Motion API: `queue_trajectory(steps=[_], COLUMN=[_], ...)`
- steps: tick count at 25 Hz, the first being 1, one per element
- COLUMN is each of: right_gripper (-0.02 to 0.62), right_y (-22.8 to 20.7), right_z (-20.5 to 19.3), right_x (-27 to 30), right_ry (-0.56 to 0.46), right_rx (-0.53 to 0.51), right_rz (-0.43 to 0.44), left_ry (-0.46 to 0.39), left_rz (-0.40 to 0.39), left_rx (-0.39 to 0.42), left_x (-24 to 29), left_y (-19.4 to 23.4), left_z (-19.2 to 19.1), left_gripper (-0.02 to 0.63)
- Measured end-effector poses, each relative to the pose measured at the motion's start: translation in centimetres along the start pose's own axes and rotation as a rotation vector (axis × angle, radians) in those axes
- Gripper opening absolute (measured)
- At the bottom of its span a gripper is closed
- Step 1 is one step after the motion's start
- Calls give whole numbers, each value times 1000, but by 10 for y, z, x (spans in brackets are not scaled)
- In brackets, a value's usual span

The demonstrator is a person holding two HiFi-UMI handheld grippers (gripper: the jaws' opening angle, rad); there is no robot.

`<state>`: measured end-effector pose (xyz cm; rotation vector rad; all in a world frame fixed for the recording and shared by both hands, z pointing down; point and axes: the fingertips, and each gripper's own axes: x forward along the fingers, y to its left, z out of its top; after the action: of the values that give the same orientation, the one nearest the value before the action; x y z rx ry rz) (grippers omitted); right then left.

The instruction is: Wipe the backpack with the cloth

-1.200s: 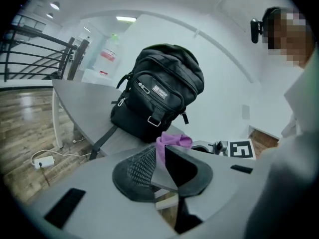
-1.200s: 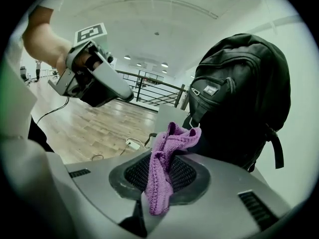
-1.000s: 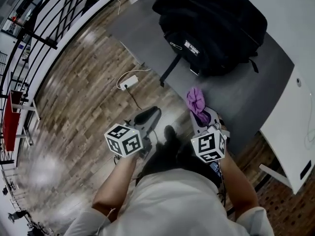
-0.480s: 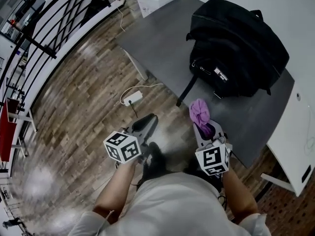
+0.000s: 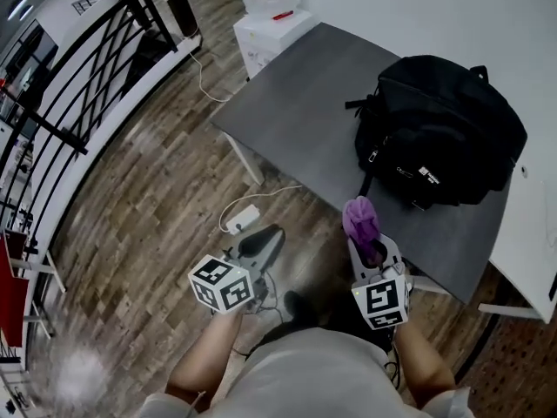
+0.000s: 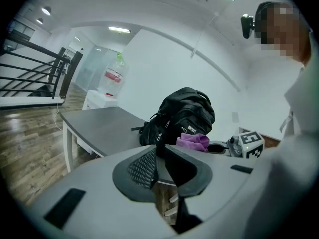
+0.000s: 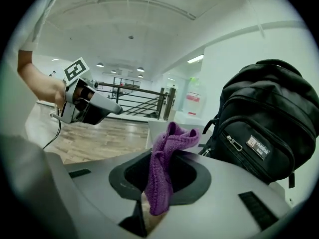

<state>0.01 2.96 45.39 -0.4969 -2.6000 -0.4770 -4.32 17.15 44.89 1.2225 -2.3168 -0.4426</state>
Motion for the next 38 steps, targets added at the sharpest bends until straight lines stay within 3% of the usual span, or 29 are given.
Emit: queue_trajectory(steps=[6, 16, 25, 33, 38], right_gripper=[78, 78, 78, 78, 78], right_y=[-6, -70, -119, -150, -173], right_z=[39, 100, 144, 174, 198], right_x=[23, 120, 156, 142, 137], right_ry=[-34, -118, -135, -137, -139], right_rx=[34, 84, 121, 192, 243], right_rz=[-65, -166, -272, -487, -680], left_ry=[-14, 37, 69, 127, 197], left_rz=[-87, -174, -273, -532, -736], left_rx=[19, 162, 194, 260, 275], left_x=[21, 96, 162, 223, 248], left_y=[20, 76, 101, 82, 67], left_z=[29, 117, 178, 204, 213], left_gripper=[57, 57, 57, 57, 57])
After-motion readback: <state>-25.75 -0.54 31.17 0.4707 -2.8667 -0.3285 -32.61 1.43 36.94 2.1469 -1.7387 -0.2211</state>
